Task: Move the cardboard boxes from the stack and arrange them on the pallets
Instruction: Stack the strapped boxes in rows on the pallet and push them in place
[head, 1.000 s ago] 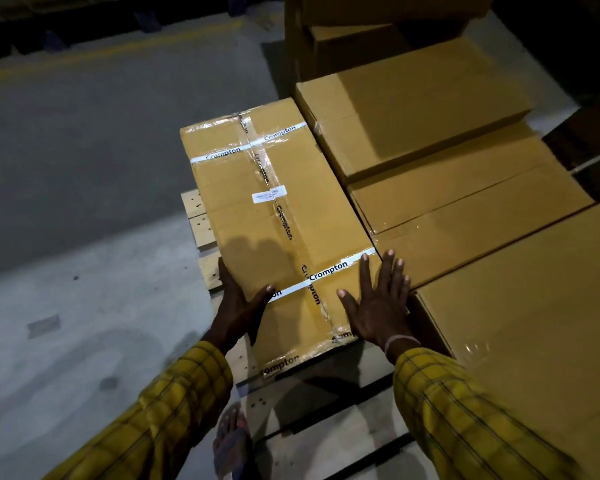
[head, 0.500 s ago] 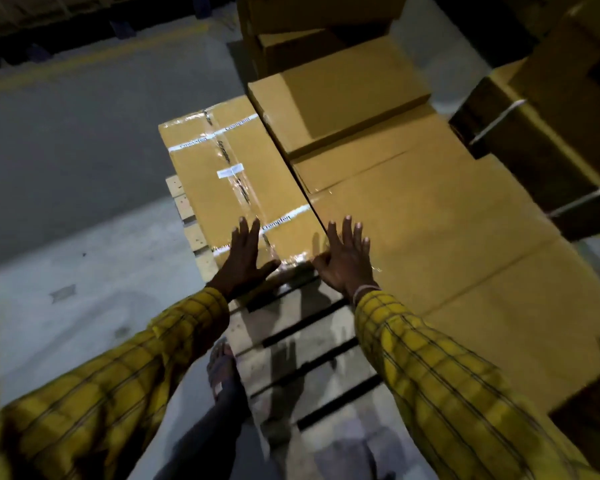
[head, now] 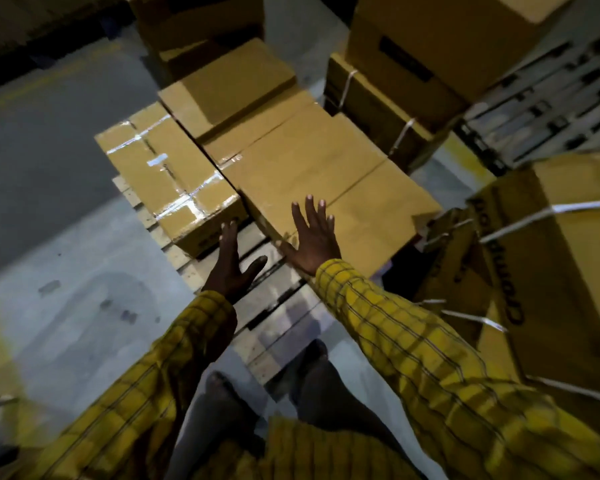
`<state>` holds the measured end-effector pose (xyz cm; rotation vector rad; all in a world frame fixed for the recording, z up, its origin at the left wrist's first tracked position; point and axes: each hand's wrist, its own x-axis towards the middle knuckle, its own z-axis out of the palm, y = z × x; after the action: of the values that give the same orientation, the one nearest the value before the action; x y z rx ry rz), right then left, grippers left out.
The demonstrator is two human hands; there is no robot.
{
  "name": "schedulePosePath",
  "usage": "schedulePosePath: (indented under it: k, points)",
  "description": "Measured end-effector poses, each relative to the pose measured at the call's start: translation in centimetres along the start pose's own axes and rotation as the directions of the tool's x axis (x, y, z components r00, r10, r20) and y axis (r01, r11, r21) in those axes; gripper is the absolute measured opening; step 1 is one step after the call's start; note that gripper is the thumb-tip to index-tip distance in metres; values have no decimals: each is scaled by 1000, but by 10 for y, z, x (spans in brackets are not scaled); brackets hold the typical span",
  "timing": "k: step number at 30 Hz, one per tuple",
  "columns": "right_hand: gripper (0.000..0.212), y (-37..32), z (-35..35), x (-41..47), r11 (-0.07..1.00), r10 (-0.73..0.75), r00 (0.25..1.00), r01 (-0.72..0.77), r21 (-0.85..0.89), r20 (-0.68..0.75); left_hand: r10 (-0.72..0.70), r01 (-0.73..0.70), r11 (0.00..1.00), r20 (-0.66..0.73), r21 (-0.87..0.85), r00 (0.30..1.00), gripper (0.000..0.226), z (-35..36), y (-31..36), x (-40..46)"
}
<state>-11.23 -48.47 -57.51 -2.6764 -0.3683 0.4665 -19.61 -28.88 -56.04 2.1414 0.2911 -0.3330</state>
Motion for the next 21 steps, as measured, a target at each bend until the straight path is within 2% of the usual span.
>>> schedulePosePath:
  k: [5,8,13,16,19,21]
  points:
    - [92,18,-48,-84,995,46,995,-38,93,-83,132,-133,991,24,17,991,96,24,53,-58]
    - [90,44,-73,-136,987,91,985,-70,143,-144,200,-201,979,51,23,978,92,42,57,-78]
    - [90,106,-118,-219,982,158,961,-129,138,-226,81,-65,989,117,-136,990,102,83,62,-114]
    - [89,156,-153,-256,982,184,939,-165,90,-292,126,-88,965,143,-247,982,96,116,88,-139]
    - [91,219,-190,-285,974,227,915,-215,74,-334,148,-107,969,177,-224,973,92,165,130,-151]
    - [91,269,-212,-302,961,273,906,-270,56,-323,198,-149,962,211,-227,957,101,205,168,-156]
